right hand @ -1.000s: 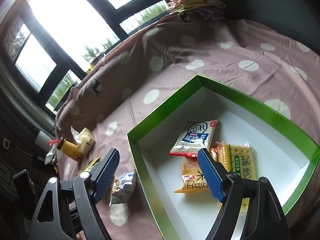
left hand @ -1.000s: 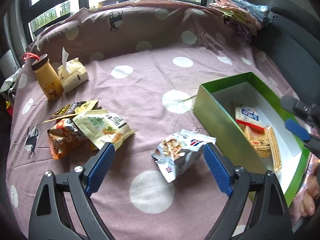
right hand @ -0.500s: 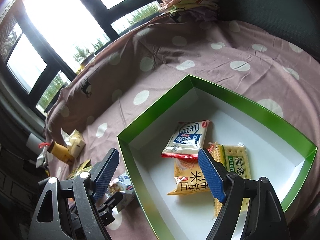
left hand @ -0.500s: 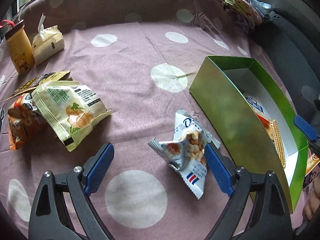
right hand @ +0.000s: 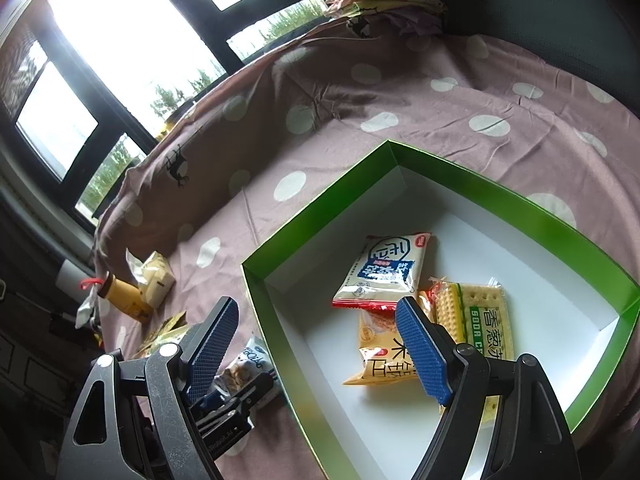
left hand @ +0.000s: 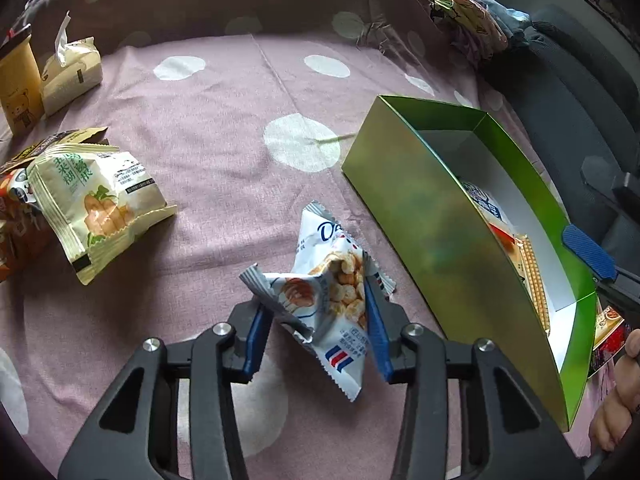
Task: Organize snacks
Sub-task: 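Close the right gripper on the white-and-blue peanut packet and lift it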
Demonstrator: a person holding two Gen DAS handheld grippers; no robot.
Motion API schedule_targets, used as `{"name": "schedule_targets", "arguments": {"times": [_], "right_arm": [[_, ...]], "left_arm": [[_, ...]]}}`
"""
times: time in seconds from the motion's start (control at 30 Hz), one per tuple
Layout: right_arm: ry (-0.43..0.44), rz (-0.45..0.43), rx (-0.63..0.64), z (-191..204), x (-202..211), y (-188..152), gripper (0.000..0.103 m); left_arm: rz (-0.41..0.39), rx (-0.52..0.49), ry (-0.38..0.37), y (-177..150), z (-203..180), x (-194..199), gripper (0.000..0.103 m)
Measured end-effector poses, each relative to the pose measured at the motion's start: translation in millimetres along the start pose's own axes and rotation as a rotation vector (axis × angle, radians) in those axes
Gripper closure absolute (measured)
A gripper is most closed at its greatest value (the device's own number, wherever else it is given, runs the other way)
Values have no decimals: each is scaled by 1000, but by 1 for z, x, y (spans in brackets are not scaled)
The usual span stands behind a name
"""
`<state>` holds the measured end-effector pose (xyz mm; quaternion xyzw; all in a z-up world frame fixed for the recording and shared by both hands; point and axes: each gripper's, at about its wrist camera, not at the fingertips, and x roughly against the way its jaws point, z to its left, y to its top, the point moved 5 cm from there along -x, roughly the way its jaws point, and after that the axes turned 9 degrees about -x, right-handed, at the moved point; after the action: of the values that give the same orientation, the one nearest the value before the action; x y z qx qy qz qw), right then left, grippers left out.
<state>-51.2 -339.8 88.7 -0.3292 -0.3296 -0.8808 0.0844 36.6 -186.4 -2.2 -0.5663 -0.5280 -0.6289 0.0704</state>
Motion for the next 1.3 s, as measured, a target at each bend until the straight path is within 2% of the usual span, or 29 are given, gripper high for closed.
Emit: {"name": "schedule_targets", "arguments": {"times": [0.17, 0.47, 0.6, 0.7, 0.73, 0.83, 0.87, 1.0, 1.2, 1.3], "right_arm": [[26, 44, 58, 20, -7, -11, 22], [109, 270, 217, 90, -44, -72, 22], [110, 376, 281, 113, -64, -107, 22], [80, 431, 307, 119, -79, -129, 22], [72, 449, 315, 120, -84, -135, 22], [49, 486, 308, 117, -94, -145, 22], [42, 488, 302, 116, -95, -146, 22], [48, 496, 272, 114, -96, -147, 22], [62, 492, 248, 115, -99, -148, 22], [63, 501, 247, 114, -105, -148, 22]], "left_arm": [[12, 40, 71, -11, 20, 20, 62], [-57, 224, 187, -49, 70, 73, 60], [-29, 315, 172, -65, 91, 71, 59], [-13, 331, 168, -72, 97, 72, 51], [-12, 326, 171, -71, 97, 75, 43], [-61, 310, 179, -68, 99, 89, 31], [-69, 305, 189, -68, 100, 92, 31], [-80, 298, 201, -71, 107, 99, 31], [-81, 286, 144, -72, 104, 101, 35], [-59, 254, 145, -72, 98, 97, 51]]}}
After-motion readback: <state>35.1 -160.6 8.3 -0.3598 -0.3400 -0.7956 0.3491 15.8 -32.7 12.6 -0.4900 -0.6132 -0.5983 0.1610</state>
